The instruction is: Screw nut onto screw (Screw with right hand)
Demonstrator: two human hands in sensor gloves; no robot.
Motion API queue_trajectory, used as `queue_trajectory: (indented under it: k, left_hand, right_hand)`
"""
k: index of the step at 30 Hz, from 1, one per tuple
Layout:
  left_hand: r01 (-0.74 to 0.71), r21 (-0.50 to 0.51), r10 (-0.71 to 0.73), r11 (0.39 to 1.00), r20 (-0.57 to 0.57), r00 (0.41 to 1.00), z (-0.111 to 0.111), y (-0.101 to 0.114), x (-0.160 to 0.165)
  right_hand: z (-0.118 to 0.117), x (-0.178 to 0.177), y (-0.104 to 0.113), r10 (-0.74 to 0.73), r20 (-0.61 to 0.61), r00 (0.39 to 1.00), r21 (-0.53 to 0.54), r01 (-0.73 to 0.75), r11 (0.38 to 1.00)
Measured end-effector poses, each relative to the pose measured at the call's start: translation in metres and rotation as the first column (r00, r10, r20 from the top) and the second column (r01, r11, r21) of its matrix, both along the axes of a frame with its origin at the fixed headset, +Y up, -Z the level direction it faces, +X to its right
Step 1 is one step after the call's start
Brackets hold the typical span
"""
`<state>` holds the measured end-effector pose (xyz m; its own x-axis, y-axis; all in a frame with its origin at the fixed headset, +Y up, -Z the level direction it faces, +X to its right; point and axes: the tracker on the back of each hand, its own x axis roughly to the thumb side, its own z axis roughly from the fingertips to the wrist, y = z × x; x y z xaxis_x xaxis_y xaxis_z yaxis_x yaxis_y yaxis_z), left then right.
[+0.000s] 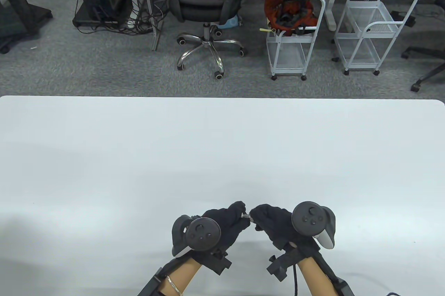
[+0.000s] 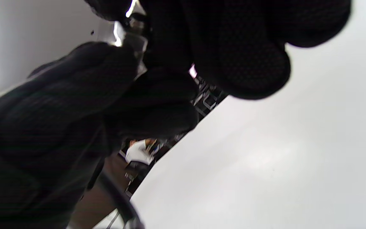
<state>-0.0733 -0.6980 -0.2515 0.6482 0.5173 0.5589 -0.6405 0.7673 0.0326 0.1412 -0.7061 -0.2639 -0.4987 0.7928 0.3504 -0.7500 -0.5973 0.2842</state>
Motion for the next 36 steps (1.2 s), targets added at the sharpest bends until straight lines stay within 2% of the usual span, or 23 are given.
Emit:
queue_trajectory:
  k: [2,4,6,7,11,13,15,17,20,21,23,25,27,30,31,32,33,35,36]
  left_hand:
    - [0.016,0.018,-0.016,1.0,-0.006,1.0,0.0,0.001,0.0]
    - [0.003,0.008,-0.003,1.0,-0.004,1.0,0.001,0.001,0.0]
    - [-0.047,-0.028,0.047,0.999,0.014,0.999,0.0,0.001,0.0]
    - [-0.056,-0.036,0.057,0.998,0.023,0.998,0.0,0.001,0.0]
    - [0.0,0.013,0.0,1.0,0.0,1.0,0.002,0.002,0.001]
    - [-0.013,0.017,0.013,1.0,0.019,1.0,0.005,0.004,0.001]
    - [-0.023,0.001,0.023,1.0,0.052,0.998,0.005,0.005,0.003]
    - [-0.022,0.005,0.022,1.0,0.048,0.999,0.005,0.004,0.003]
    - [-0.016,0.017,0.016,1.0,0.011,1.0,0.005,0.004,0.002]
    - [-0.006,0.022,0.005,1.0,0.024,1.0,0.005,0.005,0.002]
    - [-0.022,0.017,0.021,1.0,0.041,0.999,0.006,0.005,0.002]
    - [-0.037,-0.004,0.037,0.999,0.047,0.998,0.005,0.005,0.003]
    - [-0.037,-0.011,0.037,0.999,0.031,0.999,0.004,0.004,0.003]
    - [-0.001,0.02,0.001,1.0,0.007,1.0,0.002,0.003,0.002]
    - [0.005,0.017,-0.005,1.0,0.022,1.0,0.002,0.003,0.002]
    - [-0.012,0.004,0.012,1.0,0.029,1.0,0.001,0.003,0.002]
    - [-0.035,-0.017,0.035,0.999,0.034,0.999,0.0,0.002,0.002]
    - [-0.064,-0.056,0.067,0.996,0.046,0.997,-0.001,0.0,0.002]
    - [-0.067,-0.059,0.069,0.996,0.042,0.997,-0.002,0.0,0.001]
  right_hand:
    - [0.0,-0.003,0.0,0.028,-0.018,0.999,-0.011,-0.028,1.0]
    - [0.0,-0.003,0.0,-0.009,0.075,0.997,0.08,0.003,0.997]
    - [0.0,-0.002,0.0,-0.058,0.127,0.99,0.095,0.046,0.994]
    - [0.001,-0.001,0.0,-0.063,0.126,0.99,0.075,0.054,0.996]
    - [0.001,-0.002,0.0,0.014,-0.005,1.0,-0.069,-0.014,0.998]
    - [0.0,-0.002,-0.002,-0.057,0.089,0.994,0.016,0.056,0.998]
    - [0.0,0.0,-0.004,-0.116,0.162,0.98,0.047,0.11,0.993]
    - [0.0,0.001,-0.002,-0.075,0.12,0.99,0.009,0.074,0.997]
    - [0.0,-0.002,0.002,-0.001,-0.009,1.0,-0.087,0.001,0.996]
    - [0.001,-0.001,0.003,0.017,-0.002,1.0,-0.085,-0.017,0.996]
    - [0.0,-0.001,0.002,-0.03,0.101,0.994,0.026,0.027,0.999]
    - [0.0,-0.001,0.001,-0.072,0.156,0.985,0.031,0.068,0.997]
    - [-0.003,-0.001,0.0,-0.044,0.115,0.992,-0.005,0.045,0.999]
    - [-0.007,-0.002,0.001,0.024,-0.047,0.999,-0.141,-0.03,0.99]
    - [-0.007,-0.001,0.002,0.033,-0.042,0.999,-0.128,-0.038,0.991]
    - [-0.009,-0.001,0.001,0.01,0.004,1.0,-0.053,-0.01,0.999]
    - [-0.009,-0.001,0.001,-0.023,0.077,0.997,-0.023,0.025,0.999]
    - [-0.01,-0.001,0.0,-0.056,0.124,0.991,-0.01,0.058,0.998]
    - [-0.011,-0.002,0.0,-0.036,0.107,0.994,-0.022,0.039,0.999]
